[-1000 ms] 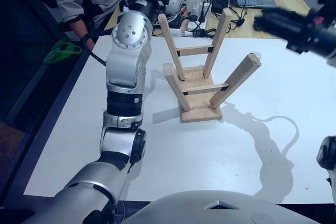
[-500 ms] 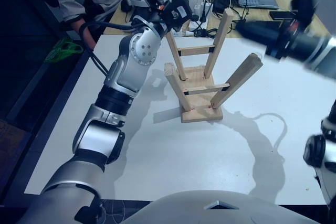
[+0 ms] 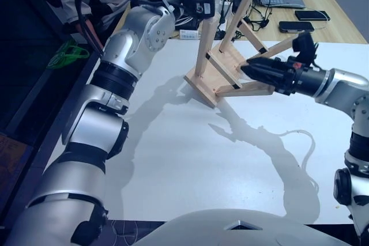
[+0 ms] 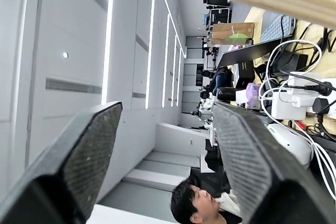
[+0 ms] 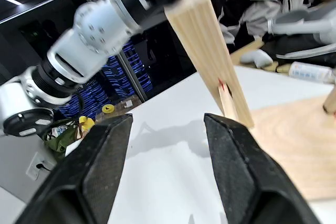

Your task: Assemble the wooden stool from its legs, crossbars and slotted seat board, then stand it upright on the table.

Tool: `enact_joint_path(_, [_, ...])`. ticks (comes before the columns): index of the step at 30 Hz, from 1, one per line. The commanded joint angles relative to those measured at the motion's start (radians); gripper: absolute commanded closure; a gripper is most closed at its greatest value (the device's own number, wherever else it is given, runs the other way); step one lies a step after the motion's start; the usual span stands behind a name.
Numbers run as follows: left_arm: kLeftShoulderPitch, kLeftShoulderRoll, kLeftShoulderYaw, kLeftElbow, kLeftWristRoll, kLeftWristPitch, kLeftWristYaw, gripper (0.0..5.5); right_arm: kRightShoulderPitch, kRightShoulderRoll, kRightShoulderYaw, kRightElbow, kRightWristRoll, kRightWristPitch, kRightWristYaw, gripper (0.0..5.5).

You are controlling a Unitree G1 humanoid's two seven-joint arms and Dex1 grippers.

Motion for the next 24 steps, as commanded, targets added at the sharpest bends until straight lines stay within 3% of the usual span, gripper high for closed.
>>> enact_joint_path(1, [-0.050, -0.018, -0.007, 0.069, 0.010, -0.039, 0.008, 2.34, -0.065, 0.012, -0.031, 0.017, 0.029, 0.007, -0.025, 2.96])
enact_joint_path(5, [-0.089, -0.030, -0.005, 0.130, 0.013, -0.048, 0.002, 2.34, -0.118, 0.017, -0.036, 0.049, 0.032, 0.001, -0.023, 2.96])
enact_joint_path(9, [-0.174, -0.013, -0.077, 0.201, 0.124, -0.063, 0.049, 2.34, -0.150, 0.011, -0.053, 0.080, 0.032, -0.008, -0.023, 2.96])
enact_joint_path(15, [-0.292, 0.015, -0.199, 0.333, 0.299, -0.106, 0.168, 2.34, -0.320, 0.087, -0.216, 0.268, 0.056, -0.093, -0.226, 2.96])
enact_joint_path(24, [-0.343, 0.025, -0.312, 0.421, 0.412, -0.155, 0.238, 2.34, -0.250, 0.070, -0.169, 0.214, 0.034, -0.067, -0.229, 2.96])
